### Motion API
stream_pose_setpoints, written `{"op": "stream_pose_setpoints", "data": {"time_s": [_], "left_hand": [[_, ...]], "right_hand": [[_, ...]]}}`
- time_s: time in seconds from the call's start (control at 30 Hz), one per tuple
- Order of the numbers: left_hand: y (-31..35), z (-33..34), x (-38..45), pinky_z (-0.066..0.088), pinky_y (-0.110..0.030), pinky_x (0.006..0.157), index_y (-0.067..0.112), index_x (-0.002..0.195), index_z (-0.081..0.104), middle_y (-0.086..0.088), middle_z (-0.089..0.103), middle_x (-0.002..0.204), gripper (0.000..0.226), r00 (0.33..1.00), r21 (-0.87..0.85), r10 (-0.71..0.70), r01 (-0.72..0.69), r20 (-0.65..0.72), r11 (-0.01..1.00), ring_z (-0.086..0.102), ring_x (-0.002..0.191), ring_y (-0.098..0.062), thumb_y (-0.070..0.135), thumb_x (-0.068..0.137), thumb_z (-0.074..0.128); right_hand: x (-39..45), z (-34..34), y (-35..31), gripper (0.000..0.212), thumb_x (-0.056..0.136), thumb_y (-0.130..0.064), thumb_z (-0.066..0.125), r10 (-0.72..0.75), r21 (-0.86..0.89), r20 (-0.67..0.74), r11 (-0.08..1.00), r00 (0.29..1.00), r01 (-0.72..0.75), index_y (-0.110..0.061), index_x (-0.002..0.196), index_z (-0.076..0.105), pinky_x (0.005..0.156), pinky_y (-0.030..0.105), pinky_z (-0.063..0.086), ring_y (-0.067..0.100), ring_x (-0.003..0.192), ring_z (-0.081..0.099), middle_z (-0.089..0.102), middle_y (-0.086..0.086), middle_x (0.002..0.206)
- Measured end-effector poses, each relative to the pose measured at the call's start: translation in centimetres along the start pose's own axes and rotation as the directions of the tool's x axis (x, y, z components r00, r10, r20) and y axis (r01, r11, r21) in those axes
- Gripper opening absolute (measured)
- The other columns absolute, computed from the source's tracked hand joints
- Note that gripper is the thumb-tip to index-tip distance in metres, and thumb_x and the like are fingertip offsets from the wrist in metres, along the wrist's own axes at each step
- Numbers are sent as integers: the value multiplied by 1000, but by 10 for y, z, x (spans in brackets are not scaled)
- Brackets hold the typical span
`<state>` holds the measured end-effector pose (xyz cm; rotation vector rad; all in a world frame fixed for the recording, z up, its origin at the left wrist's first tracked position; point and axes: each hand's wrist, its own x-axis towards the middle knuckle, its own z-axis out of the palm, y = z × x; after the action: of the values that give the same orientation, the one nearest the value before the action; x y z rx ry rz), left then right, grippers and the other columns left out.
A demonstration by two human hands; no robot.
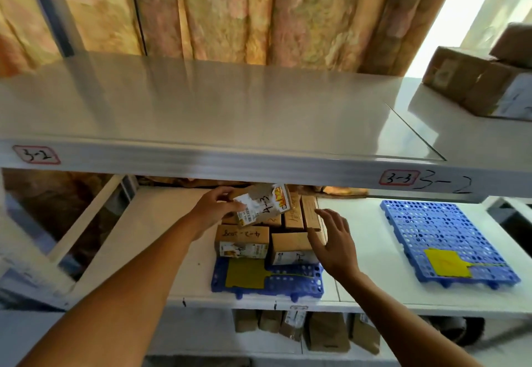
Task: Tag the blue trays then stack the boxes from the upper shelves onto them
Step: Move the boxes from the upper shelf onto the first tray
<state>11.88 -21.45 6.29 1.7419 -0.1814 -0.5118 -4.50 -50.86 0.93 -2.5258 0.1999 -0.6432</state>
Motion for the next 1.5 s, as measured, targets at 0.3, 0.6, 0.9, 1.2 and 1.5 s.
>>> {"op": "stream_pose_setpoints", "data": {"time_s": [0.3, 0.6, 0.9, 1.2, 1.5], "left_hand": [[-12, 15, 11, 54, -32, 79, 24, 106, 62, 1, 69, 106, 53, 995, 114, -54, 64, -88, 991, 68, 98, -17, 59, 73, 82], [-18, 15, 13, 41, -29, 56, 17, 68, 61, 1, 58, 62, 45, 976, 393, 34, 55, -216, 918, 57, 62, -17, 55, 92, 63], [-31, 9, 5, 46, -33, 74, 19, 105, 68, -6, 67, 107, 36, 962, 292, 64, 17, -265, 956, 59, 93, -17, 44, 100, 42], [-32, 22, -4, 47, -35, 77, 29, 98, 61, 0, 63, 103, 26, 949, 250, 109, -33, -297, 968, 59, 94, -19, 38, 104, 38], [-67, 21, -16, 25, -39, 118, 22, 159, 28, -2, 27, 166, 54, 943, 28, -44, 56, -328, 998, 29, 149, -22, 42, 109, 28]], "right_hand": [[56, 15, -65, 5, 97, -39, 68, 334, 455, 265, 784, 905, -423, -42, 100, 70, 80, 42, 64, 9, 83, 75, 79, -7, 99], [63, 42, -60, 24, 97, -47, 64, 389, 351, 337, 793, 857, -498, -30, 89, 79, 79, 43, 64, 13, 76, 75, 78, -11, 79], [-1, 18, 8, 55, 82, -61, 66, -151, -212, 211, 958, 966, 196, -29, 125, 57, 93, 30, 49, 14, 118, 48, 56, -8, 128], [-3, 30, 10, 41, 88, -47, 70, -114, -356, 310, 907, 944, 227, -28, 122, 55, 94, 32, 49, 19, 116, 54, 57, -5, 129], [-21, 33, 17, 55, 92, -57, 63, 22, -99, 32, 995, 999, -18, -27, 137, 51, 106, 37, 44, 16, 131, 43, 50, -4, 141]]}}
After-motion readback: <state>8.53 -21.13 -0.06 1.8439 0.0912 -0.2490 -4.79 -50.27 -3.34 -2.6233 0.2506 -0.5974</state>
